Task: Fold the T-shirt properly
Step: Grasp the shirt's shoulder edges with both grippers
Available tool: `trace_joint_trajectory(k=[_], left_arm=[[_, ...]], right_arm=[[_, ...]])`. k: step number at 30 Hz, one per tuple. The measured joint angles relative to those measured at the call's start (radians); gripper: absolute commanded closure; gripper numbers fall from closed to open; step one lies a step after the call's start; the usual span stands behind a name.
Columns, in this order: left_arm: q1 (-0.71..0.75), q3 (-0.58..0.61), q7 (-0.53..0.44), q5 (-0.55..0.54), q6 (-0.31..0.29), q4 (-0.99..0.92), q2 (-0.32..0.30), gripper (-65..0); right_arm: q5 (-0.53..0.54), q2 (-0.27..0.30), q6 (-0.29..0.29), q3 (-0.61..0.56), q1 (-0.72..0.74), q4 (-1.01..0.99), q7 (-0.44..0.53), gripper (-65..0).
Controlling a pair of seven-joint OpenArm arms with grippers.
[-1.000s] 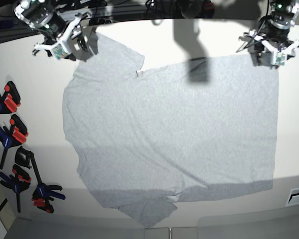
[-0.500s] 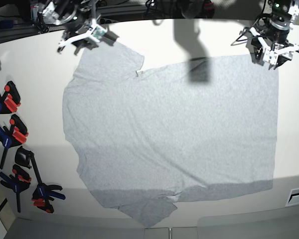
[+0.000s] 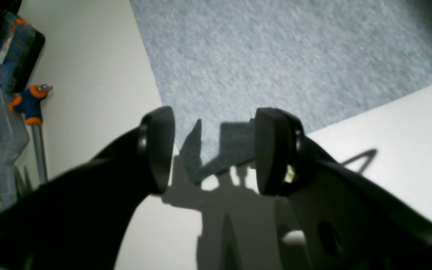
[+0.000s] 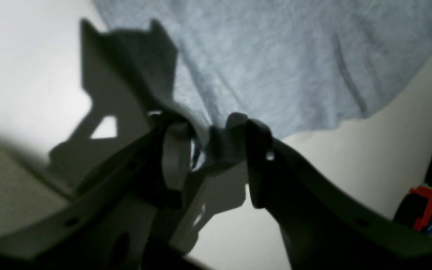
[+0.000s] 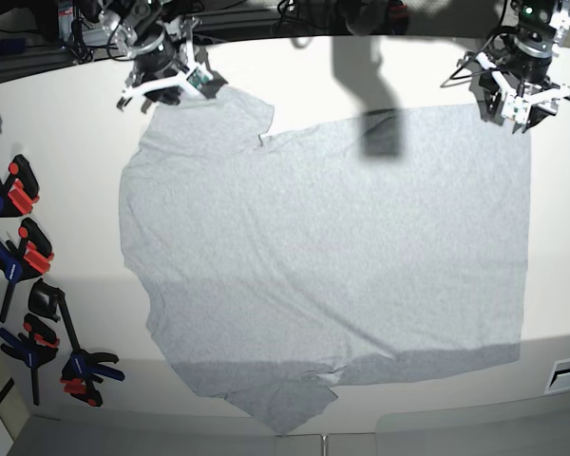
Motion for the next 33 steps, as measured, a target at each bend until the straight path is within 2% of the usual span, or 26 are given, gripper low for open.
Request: trace_joint_trajectory(k=[2,6,7,10,16,18,21,24,26,27,30,32,33], left_arm=[[0.002,0.000,-0.032,0.000,0.000,0.000,0.001,-31.8],[0.000,0.000,-0.136,-0.001,0.000,0.000,0.007,-31.8],[0.000,0.000,-0.136,-0.001,-0.001,0.000,0.007,-31.8],[0.000,0.000,-0.128,-0.001,0.000,0.000,0.009,-31.8],[0.000,0.000,-0.128,-0.001,-0.001,0.000,0.009,-31.8],[0.000,0.000,-0.127,-0.001,-0.001,0.000,0.009,-31.8],[0.000,0.000,-0.039,-0.001,-0.001,0.000,0.009,-31.8],[0.000,0.000,0.161,-0.027,-0.001,0.000,0.009,-31.8],[0.001,0.000,0.244,-0.046,-0.003,0.000,0.009,-31.8],[0.002,0.000,0.254,-0.040,-0.020,0.000,0.009,-31.8],[0.000,-0.001,0.239,-0.041,-0.198,-0.011,0.003,-31.8],[0.000,0.002,0.208,-0.040,-0.249,-0.035,0.006,-31.8],[0.000,0.002,0.186,-0.032,-0.247,-0.051,0.006,-31.9]], right_arm=[[0.000,0.000,-0.001,-0.008,0.028,-0.023,0.013,-22.0],[0.000,0.000,-0.007,-0.017,0.046,-0.047,0.017,-5.0],[-0.002,-0.001,-0.007,-0.018,0.046,-0.050,0.016,-0.9],[-0.004,-0.002,-0.006,-0.018,0.047,-0.050,0.002,0.0],[-0.113,0.000,-0.003,-0.019,0.045,-0.053,-0.026,0.0],[-0.116,0.000,0.000,-0.019,0.043,-0.038,-0.062,0.0],[-0.109,0.000,0.016,-0.019,0.037,-0.001,-0.134,0.0],[-0.097,-0.001,0.024,-0.023,0.034,0.031,-0.150,0.0],[-0.096,-0.002,0.024,-0.023,0.034,0.031,-0.154,0.0],[-0.094,-0.002,0.024,-0.023,0.035,0.031,-0.156,0.0],[-0.080,-0.001,0.024,-0.023,0.035,0.031,-0.156,0.0],[-0.080,-0.001,0.024,-0.023,0.035,0.031,-0.156,0.0],[-0.072,0.000,0.024,-0.023,0.035,0.031,-0.155,0.0]])
